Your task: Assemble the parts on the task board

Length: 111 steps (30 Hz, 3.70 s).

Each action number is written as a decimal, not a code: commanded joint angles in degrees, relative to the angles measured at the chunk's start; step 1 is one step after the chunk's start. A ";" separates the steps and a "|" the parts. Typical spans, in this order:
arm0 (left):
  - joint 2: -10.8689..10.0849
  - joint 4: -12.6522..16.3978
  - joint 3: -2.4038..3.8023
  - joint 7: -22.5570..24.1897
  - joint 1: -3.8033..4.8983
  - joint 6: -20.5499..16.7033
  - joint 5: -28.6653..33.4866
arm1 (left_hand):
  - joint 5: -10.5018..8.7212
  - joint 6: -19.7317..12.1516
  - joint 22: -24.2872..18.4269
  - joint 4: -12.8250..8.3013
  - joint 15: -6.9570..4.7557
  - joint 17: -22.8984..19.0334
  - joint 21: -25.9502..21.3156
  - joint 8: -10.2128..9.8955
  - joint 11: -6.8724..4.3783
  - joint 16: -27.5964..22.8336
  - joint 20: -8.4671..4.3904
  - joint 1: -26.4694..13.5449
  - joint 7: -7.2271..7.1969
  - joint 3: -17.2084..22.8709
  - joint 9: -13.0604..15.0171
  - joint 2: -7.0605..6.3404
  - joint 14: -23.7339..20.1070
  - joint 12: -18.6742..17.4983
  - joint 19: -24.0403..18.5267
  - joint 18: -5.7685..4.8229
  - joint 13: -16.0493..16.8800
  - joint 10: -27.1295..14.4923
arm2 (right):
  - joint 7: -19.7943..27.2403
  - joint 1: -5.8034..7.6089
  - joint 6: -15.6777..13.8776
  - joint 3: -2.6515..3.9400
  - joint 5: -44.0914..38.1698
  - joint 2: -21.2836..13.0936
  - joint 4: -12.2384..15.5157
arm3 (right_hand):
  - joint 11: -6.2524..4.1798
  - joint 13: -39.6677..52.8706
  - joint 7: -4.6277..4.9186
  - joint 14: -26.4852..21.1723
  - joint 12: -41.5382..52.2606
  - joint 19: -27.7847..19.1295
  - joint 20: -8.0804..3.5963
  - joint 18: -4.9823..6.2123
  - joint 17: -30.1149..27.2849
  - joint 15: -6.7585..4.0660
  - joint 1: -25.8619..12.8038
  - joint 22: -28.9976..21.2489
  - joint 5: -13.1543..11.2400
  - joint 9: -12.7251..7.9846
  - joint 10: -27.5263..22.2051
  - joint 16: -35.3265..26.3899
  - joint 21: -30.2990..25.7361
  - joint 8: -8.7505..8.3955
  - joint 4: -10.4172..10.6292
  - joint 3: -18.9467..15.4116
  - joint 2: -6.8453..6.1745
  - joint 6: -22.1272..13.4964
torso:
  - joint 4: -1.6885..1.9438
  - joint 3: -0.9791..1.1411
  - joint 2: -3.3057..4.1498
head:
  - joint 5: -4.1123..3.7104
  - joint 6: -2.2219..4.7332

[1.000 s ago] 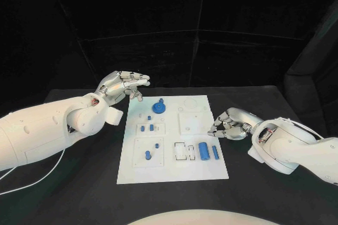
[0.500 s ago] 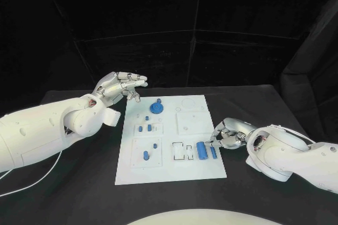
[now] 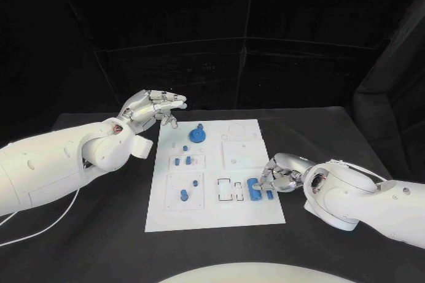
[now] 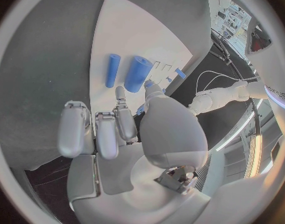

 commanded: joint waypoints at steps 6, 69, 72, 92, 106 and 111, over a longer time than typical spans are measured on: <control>0.00 -0.30 -0.08 0.48 0.05 1.01 -0.31 | 0.21 -0.02 -0.10 -0.03 0.08 -0.05 -0.25 -0.20 -0.04 -0.36 0.55 0.07 0.21 -0.45 0.07 0.34 -0.49 0.25 0.04 0.76 0.04 -0.31 | -0.45 -0.82 1.60 -0.01 -2.63 1.17 -0.44 | 0.15 0.22 0.03 4.37 -0.02 0.26 0.22 -1.03 6.61 0.52 0.33 0.26 -0.39 0.18 -0.10 0.34 0.48 0.50 0.17 -0.60 -0.12 -0.65 | 0.07 -0.01 0.14 | 0.36 -0.06; -0.17 0.15 -0.12 0.47 0.05 1.08 -0.31 | 0.23 -0.09 -0.23 0.26 0.11 -0.09 -0.41 -0.23 -0.03 -0.30 0.59 -0.25 0.22 -0.79 0.06 0.51 -0.55 0.32 0.07 0.75 0.04 -0.40 | -0.39 -2.00 -6.00 0.11 1.60 7.95 -0.10 | -1.08 0.97 -1.44 4.26 -1.03 0.29 -0.41 -1.11 6.44 -0.40 2.88 1.08 10.61 4.21 0.25 0.20 0.88 6.49 2.67 -4.69 4.99 0.68 | 0.11 -0.03 0.11 | 2.48 -0.39; -0.16 0.16 -0.12 0.46 0.05 1.10 -0.31 | 0.23 -0.09 -0.23 0.26 0.11 -0.09 -0.41 -0.23 -0.03 -0.30 0.59 -0.25 0.22 -0.79 0.06 0.51 -0.55 0.32 0.07 0.75 0.04 -0.40 | -1.16 -2.00 -5.61 0.12 1.26 8.87 -0.72 | -1.30 1.03 -1.70 4.27 -1.09 0.30 -0.56 -1.11 6.46 -0.59 1.98 1.11 10.42 4.50 0.35 0.20 0.89 6.91 3.16 -5.22 5.26 1.18 | 0.02 -0.06 0.06 | 2.62 -0.50; 0.03 0.00 -0.12 0.33 0.05 1.21 -0.31 | 0.22 -0.12 -0.26 0.30 0.11 -0.11 -0.46 -0.25 -0.02 -0.29 0.59 -0.28 0.22 -0.87 0.06 0.53 -0.56 0.33 0.08 0.75 0.03 -0.44 | -1.66 -2.00 -6.62 0.12 -0.97 11.19 -2.51 | -1.52 -0.28 -1.98 4.09 -3.56 -0.05 -0.92 -0.99 5.64 -0.86 -10.83 0.38 -12.93 6.09 -0.47 -0.44 0.26 7.98 3.51 -11.82 7.18 0.67 | -0.04 -0.06 0.02 | 3.04 -0.50; 0.12 -0.21 -0.12 0.24 0.05 1.39 -0.31 | 0.22 -0.16 -0.28 0.31 0.12 -0.19 -0.48 -0.27 -0.01 -0.32 0.60 -0.31 0.23 -0.93 0.05 0.50 -0.60 0.33 0.08 0.75 0.03 -0.48 | 0.17 -2.00 -5.45 0.12 -1.54 10.16 -0.40 | -1.66 0.11 -2.15 4.18 -3.52 0.12 -0.92 -1.04 5.98 -0.91 -9.95 0.74 -11.11 6.62 -0.19 -0.33 0.39 8.52 3.24 -11.43 8.42 1.04 | 0.10 0.02 0.00 | 3.03 -0.67; 0.15 -0.41 -0.13 0.22 0.04 1.44 -0.31 | 0.22 -0.16 -0.28 0.31 0.12 -0.19 -0.48 -0.27 -0.01 -0.32 0.60 -0.31 0.23 -0.93 0.05 0.50 -0.60 0.33 0.08 0.75 0.03 -0.48 | 0.61 -2.01 -5.26 0.12 -1.66 9.63 0.67 | -1.77 0.25 -2.26 4.21 -3.55 0.18 -1.02 -1.06 6.07 -1.02 -9.13 0.83 -8.78 6.84 -0.07 -0.29 0.42 8.70 3.16 -11.58 9.04 1.15 | 0.02 0.01 -0.01 | 3.10 -0.64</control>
